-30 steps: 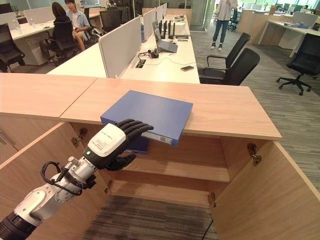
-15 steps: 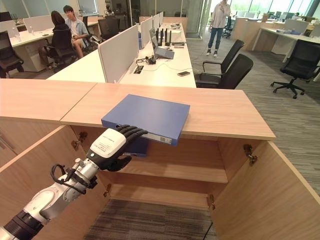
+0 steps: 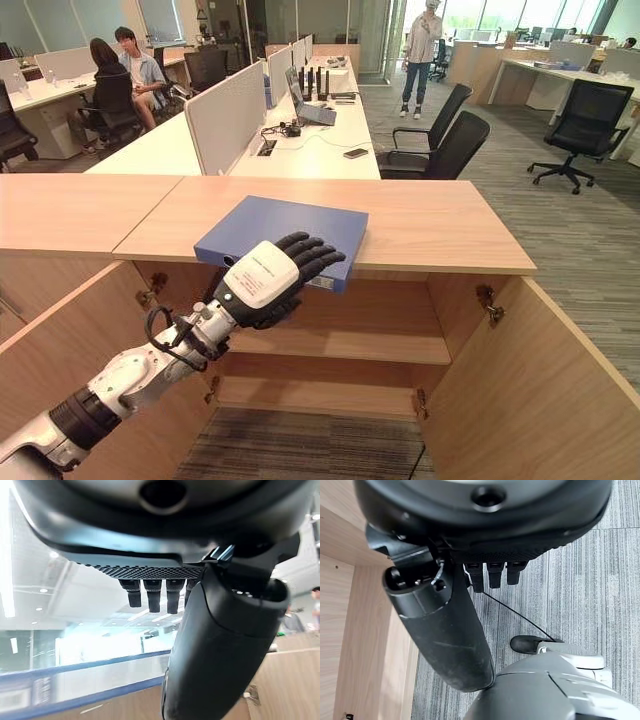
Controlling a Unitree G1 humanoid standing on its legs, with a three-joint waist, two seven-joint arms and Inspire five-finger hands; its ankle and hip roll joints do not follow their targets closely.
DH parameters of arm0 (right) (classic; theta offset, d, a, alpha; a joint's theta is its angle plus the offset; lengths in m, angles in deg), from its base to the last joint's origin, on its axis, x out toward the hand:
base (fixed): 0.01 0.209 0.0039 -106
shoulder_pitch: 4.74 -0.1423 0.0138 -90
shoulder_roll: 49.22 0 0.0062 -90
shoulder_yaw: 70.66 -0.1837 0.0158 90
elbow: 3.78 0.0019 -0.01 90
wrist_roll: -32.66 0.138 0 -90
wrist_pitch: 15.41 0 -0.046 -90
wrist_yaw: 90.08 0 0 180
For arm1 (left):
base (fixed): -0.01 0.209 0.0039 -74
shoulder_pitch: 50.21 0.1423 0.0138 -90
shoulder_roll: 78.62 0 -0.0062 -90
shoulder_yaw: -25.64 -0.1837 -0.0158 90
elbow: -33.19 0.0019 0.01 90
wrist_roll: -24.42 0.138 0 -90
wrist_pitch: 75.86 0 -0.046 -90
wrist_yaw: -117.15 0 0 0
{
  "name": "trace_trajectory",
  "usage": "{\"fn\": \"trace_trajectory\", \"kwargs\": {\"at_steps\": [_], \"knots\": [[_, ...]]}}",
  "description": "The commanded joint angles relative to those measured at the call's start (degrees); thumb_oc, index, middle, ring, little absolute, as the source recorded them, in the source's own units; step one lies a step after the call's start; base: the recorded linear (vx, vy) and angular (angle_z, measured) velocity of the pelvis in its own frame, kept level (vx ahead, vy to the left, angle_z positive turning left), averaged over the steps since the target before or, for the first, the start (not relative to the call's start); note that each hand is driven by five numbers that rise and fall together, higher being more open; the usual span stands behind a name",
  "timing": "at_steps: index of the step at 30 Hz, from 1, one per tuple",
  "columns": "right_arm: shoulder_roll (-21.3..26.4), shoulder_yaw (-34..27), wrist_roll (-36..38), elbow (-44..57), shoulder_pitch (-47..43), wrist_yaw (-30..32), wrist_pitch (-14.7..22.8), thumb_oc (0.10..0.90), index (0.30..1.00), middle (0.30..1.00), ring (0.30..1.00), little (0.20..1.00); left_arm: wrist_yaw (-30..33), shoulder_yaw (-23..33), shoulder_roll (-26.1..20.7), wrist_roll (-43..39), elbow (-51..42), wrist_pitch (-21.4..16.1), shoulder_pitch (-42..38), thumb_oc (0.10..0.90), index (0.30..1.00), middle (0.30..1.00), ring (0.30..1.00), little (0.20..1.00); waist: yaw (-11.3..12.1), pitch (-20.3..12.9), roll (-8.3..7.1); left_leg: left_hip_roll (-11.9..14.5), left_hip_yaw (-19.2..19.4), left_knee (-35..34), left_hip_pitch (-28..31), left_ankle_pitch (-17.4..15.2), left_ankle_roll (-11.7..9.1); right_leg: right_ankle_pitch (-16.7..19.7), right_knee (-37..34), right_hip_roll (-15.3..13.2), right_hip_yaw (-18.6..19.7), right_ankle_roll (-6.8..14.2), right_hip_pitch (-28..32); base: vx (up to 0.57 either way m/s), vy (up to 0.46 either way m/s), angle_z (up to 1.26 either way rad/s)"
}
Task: Put the empty folder in the office cabinet
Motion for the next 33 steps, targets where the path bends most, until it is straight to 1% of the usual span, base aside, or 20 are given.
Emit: {"fn": "trace_trajectory", "kwargs": {"at_steps": [1, 3, 4, 7, 9, 14, 15, 20, 24, 28, 33], "knots": [[0.4, 1.9, -0.8, -1.5, -4.1, 0.8, 1.2, 0.8, 0.9, 0.9, 0.9, 0.9, 5.5, 3.3, 2.6, 0.7, 2.7, 1.0, -12.1, 0.8, 0.9, 0.9, 0.9, 0.9, 0.3, -0.9, -1.9, 1.4, 0.6, -0.2, 0.4, -5.4, -2.3, 1.2, 0.3, -1.2, -4.4, 2.4, -2.6, 0.0, 0.0, 0.0], [0.2, 2.3, -0.7, -1.5, -4.4, 0.8, 1.2, 0.8, 0.9, 0.9, 0.9, 0.9, 5.5, 2.5, 2.9, 1.5, 3.0, 1.2, -13.5, 0.8, 0.9, 0.9, 0.9, 0.9, 0.2, -0.9, -1.81, 1.4, 0.5, -0.2, 0.4, -5.5, -2.2, 1.2, 0.3, -1.2, -4.3, 2.4, -2.7, 0.0, 0.0, 0.0], [0.2, 2.8, -0.6, -1.7, -4.9, 0.9, 1.1, 0.8, 0.9, 0.9, 0.9, 0.9, 5.4, 0.4, 3.7, 2.5, 5.2, 1.9, -16.2, 0.8, 0.9, 0.9, 0.9, 0.9, -0.2, -1.1, -1.62, 1.3, 0.6, -0.2, 0.4, -5.6, -2.2, 1.2, 0.3, -1.3, -4.3, 2.5, -2.6, 0.0, 0.0, 0.0], [0.2, 2.9, -0.4, -1.8, -5.0, 0.9, 1.2, 0.8, 0.9, 0.9, 0.9, 0.9, 5.7, -0.5, 4.3, 3.0, 6.7, 2.2, -17.6, 0.8, 0.9, 0.9, 0.9, 0.9, -0.2, -1.0, -1.59, 1.2, 0.6, -0.2, 0.5, -5.6, -2.2, 1.2, 0.3, -1.3, -4.3, 2.5, -2.6, 0.0, 0.003, 0.01], [0.4, 3.3, -0.3, -1.7, -5.3, 1.0, 1.1, 0.8, 0.9, 0.9, 0.9, 0.9, 5.8, -2.4, 5.5, 4.2, 10.4, 3.5, -20.3, 0.8, 0.9, 0.9, 0.9, 0.9, -0.6, -1.1, -1.42, 1.2, 0.8, -0.2, 0.6, -5.7, -2.1, 1.2, 0.3, -1.4, -4.2, 2.6, -2.6, 0.0, 0.007, -0.05], [0.6, 3.5, -0.1, -1.8, -5.6, 0.9, 0.9, 0.8, 0.9, 0.9, 0.9, 0.9, 6.2, -4.0, 6.9, 5.1, 15.3, 5.2, -23.7, 0.8, 0.9, 0.9, 0.9, 0.9, -1.0, -1.2, -1.26, 1.3, 1.0, -0.2, 0.8, -5.9, -2.1, 1.2, 0.3, -1.4, -4.0, 2.7, -2.6, 0.0, 0.002, -0.01], [0.6, 3.5, -0.1, -1.8, -5.6, 0.9, 0.9, 0.8, 0.9, 0.9, 0.9, 0.9, 6.3, -4.1, 7.0, 5.1, 15.4, 5.2, -23.8, 0.8, 0.9, 0.9, 0.9, 0.9, -1.0, -1.2, -1.26, 1.3, 1.0, -0.2, 0.8, -5.9, -2.1, 1.2, 0.3, -1.4, -4.0, 2.7, -2.6, 0.0, 0.0, 0.0], [1.1, 3.8, -0.5, -2.3, -5.6, 0.7, 0.7, 0.8, 0.9, 0.9, 0.9, 0.9, 7.1, -4.1, 8.3, 5.0, 20.9, 7.8, -27.3, 0.8, 0.9, 0.9, 0.9, 0.9, -1.6, -1.5, -1.07, 1.3, 1.5, -0.2, 1.0, -6.0, -2.1, 1.1, 0.3, -1.5, -3.8, 2.8, -2.5, 0.0, 0.008, -0.04], [1.2, 3.7, -0.5, -2.3, -5.5, 0.6, 0.6, 0.8, 0.9, 0.9, 0.9, 0.9, 7.3, -3.4, 9.0, 4.0, 22.9, 8.9, -28.1, 0.8, 0.9, 0.9, 0.9, 0.9, -1.9, -1.6, -0.99, 1.3, 1.7, -0.2, 1.1, -6.0, -2.1, 1.2, 0.3, -1.6, -3.8, 2.9, -2.5, -0.01, 0.008, -0.05], [1.3, 3.6, -0.6, -2.4, -5.3, 0.6, 0.6, 0.8, 0.9, 0.9, 0.9, 0.9, 7.4, -2.5, 9.4, 3.1, 24.1, 9.6, -28.2, 0.8, 0.9, 0.9, 0.9, 0.9, -2.0, -1.6, -1.0, 1.4, 1.8, -0.2, 1.2, -6.1, -2.2, 1.2, 0.3, -1.7, -3.8, 2.9, -2.5, 0.0, 0.0, 0.0], [1.0, 3.3, -0.7, -2.4, -4.9, 0.4, 0.5, 0.8, 0.9, 0.9, 0.9, 0.9, 7.1, 0.4, 9.3, 1.2, 24.0, 10.3, -25.0, 0.8, 0.9, 0.9, 0.9, 0.9, -1.9, -1.7, -1.22, 1.5, 2.0, -0.2, 1.3, -6.2, -2.2, 1.2, 0.3, -1.7, -3.7, 2.9, -2.4, 0.0, 0.0, 0.0]]}}
